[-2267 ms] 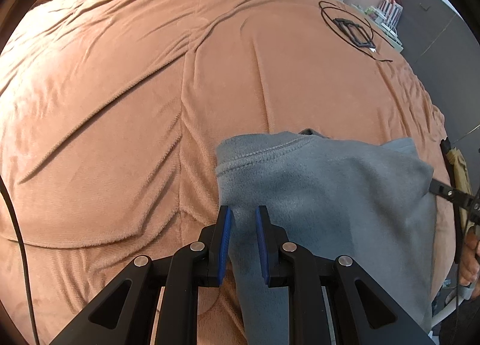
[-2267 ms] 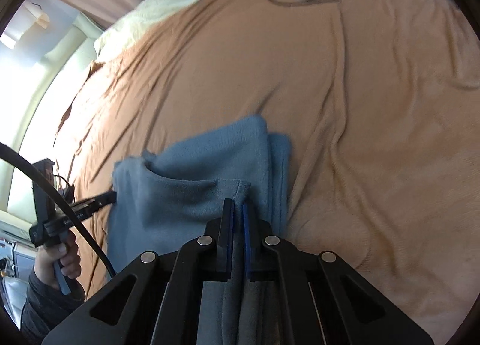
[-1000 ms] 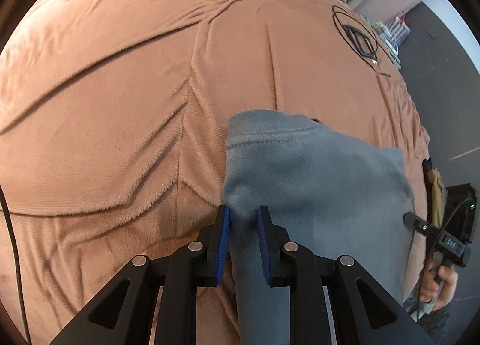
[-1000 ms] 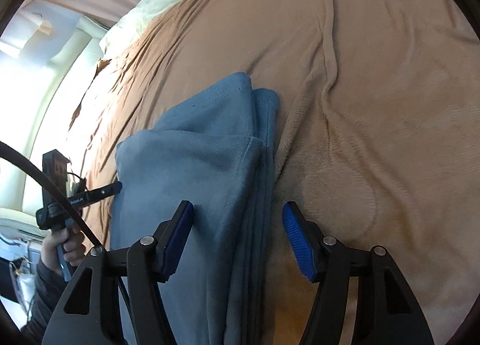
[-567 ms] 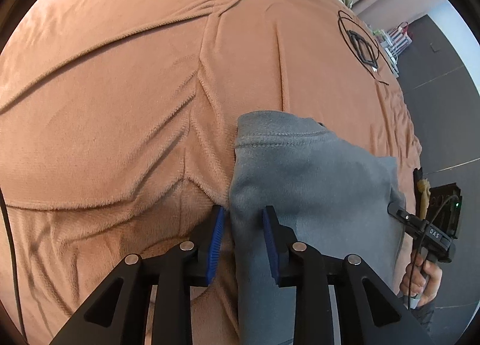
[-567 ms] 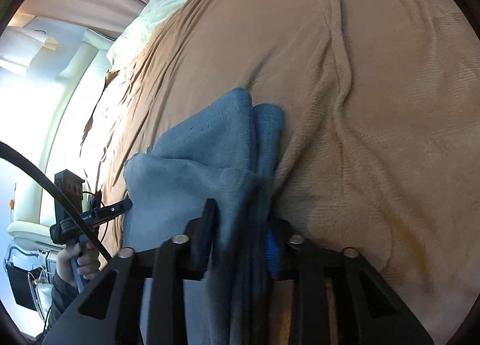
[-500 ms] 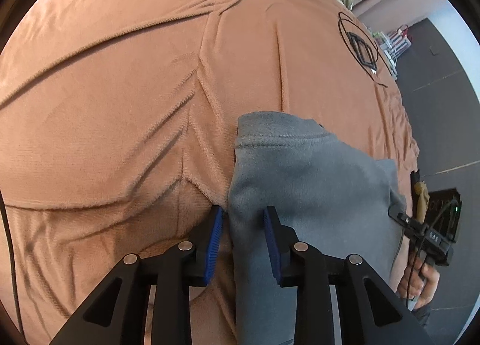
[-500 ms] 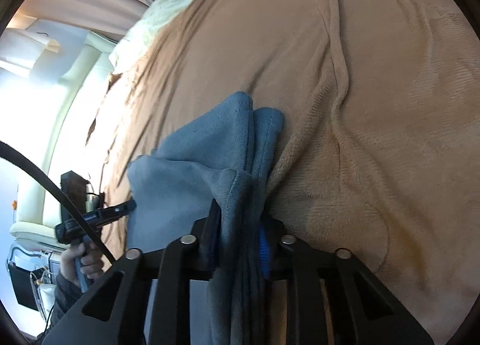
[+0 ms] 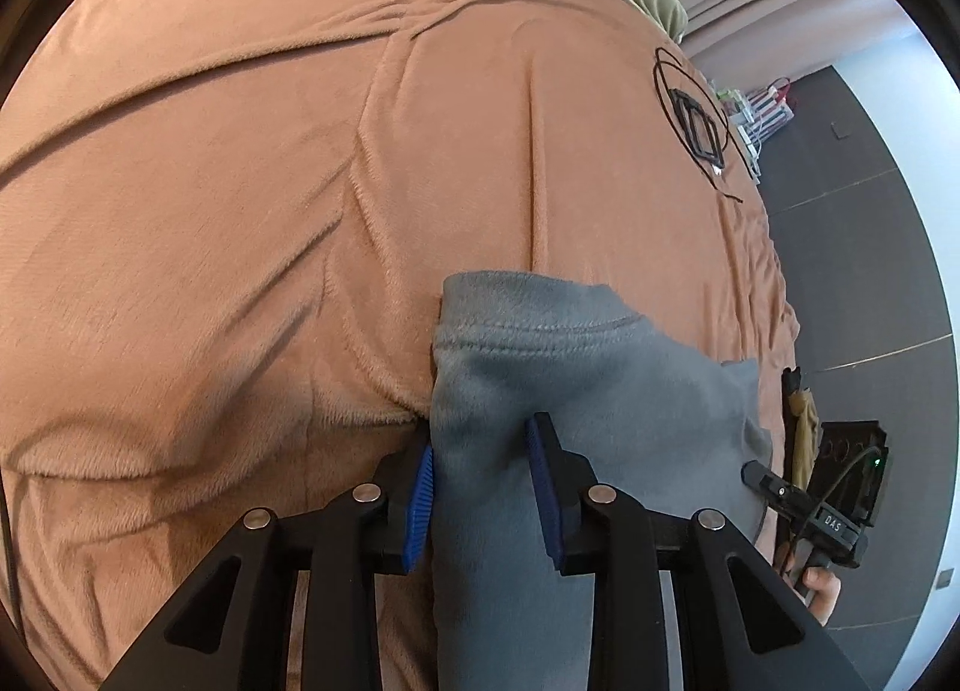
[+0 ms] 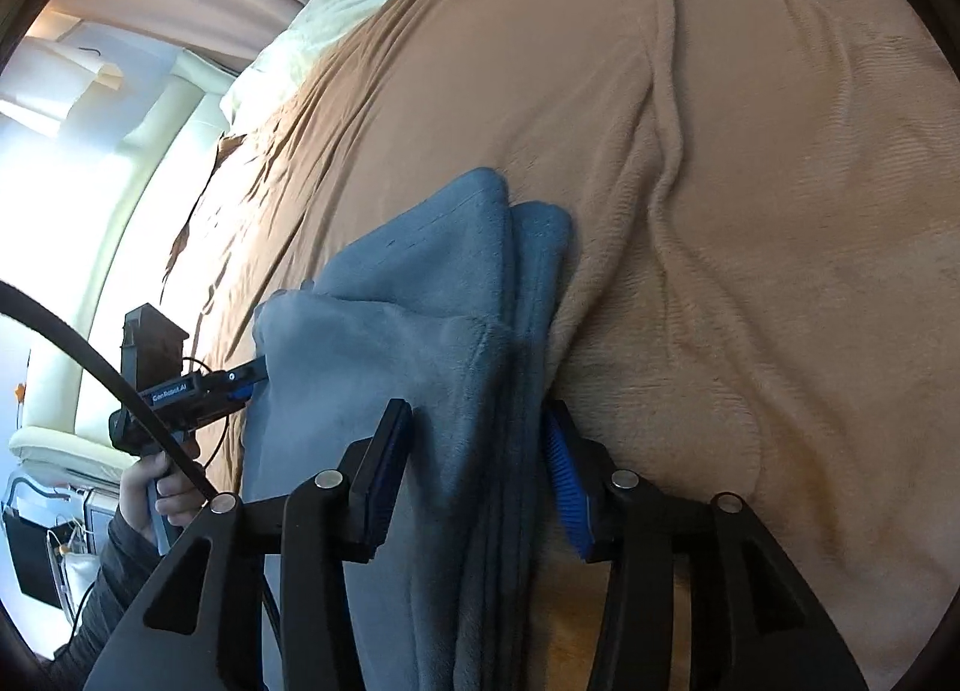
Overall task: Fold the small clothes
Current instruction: 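Hold the folded shirt with the left tool while the right tool opens and releases, then grasp the grey shirt bundle's edge with the right tool while the left tool holds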
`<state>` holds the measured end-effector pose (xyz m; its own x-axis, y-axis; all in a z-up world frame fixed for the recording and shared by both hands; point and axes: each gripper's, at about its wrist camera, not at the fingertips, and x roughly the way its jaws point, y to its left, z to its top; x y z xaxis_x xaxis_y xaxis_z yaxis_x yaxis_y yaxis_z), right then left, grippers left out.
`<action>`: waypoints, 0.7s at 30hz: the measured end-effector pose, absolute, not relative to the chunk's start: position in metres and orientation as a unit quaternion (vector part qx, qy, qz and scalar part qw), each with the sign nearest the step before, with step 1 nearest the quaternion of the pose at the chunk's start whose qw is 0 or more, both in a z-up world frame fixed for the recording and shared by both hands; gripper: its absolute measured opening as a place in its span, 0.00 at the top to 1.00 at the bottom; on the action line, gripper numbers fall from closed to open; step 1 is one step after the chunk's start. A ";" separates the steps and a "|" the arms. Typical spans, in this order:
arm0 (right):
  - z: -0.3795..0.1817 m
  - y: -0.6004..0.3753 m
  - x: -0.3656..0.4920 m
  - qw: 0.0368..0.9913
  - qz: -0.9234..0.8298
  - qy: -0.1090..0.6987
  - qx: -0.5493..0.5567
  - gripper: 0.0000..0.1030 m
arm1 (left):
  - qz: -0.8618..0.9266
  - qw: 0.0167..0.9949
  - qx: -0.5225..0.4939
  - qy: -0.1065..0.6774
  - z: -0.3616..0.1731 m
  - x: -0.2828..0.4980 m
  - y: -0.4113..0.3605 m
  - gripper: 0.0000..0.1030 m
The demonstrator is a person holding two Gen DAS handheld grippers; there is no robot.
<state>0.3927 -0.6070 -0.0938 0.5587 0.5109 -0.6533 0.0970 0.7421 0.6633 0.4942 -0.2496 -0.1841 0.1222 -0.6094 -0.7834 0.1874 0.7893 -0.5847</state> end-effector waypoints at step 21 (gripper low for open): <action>-0.041 -0.574 0.361 0.845 0.086 0.429 0.308 0.88 | -0.290 0.767 -0.153 0.551 -0.112 0.470 -0.250 0.95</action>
<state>0.3615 -0.5742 -0.0413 0.6178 0.4093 -0.6715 0.1185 0.7957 0.5940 0.4703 -0.2498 -0.1124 0.2249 -0.6144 -0.7562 0.2769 0.7844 -0.5550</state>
